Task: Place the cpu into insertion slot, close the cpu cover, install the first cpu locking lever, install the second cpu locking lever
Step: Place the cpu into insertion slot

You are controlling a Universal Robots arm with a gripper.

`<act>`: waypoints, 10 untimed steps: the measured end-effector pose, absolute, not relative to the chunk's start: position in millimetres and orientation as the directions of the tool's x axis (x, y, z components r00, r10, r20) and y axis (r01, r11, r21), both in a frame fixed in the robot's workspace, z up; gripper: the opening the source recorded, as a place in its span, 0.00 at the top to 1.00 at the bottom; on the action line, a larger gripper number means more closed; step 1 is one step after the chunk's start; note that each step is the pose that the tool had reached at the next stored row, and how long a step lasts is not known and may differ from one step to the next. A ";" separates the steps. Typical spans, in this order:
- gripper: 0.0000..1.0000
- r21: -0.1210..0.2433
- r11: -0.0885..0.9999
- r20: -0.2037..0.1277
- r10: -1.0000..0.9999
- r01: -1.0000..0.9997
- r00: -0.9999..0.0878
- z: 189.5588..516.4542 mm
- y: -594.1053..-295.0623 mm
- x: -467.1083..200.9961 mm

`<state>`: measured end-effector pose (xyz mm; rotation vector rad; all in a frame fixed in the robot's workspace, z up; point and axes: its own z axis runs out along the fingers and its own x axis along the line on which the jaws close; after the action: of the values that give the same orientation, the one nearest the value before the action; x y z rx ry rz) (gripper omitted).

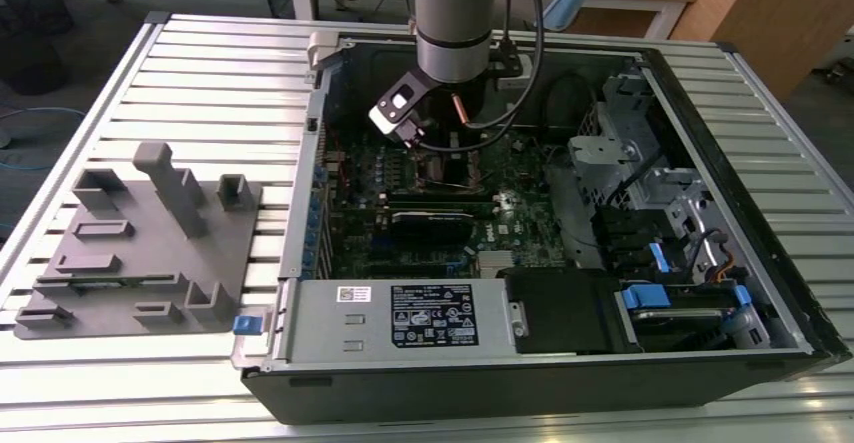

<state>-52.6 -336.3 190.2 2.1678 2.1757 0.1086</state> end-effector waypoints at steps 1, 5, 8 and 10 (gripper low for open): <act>0.39 0.098 0.004 0.001 1.000 0.995 -0.004 190.4 -336.4 -52.6; 0.39 0.097 0.004 0.000 1.000 0.995 -0.004 191.1 -336.5 -52.7; 0.39 0.098 0.003 0.001 1.000 0.995 -0.004 195.6 -336.4 -52.7; 0.39 0.098 0.003 0.001 1.000 0.995 -0.004 200.4 -336.4 -52.7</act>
<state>-52.7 -336.4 200.4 2.1679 2.1754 0.1074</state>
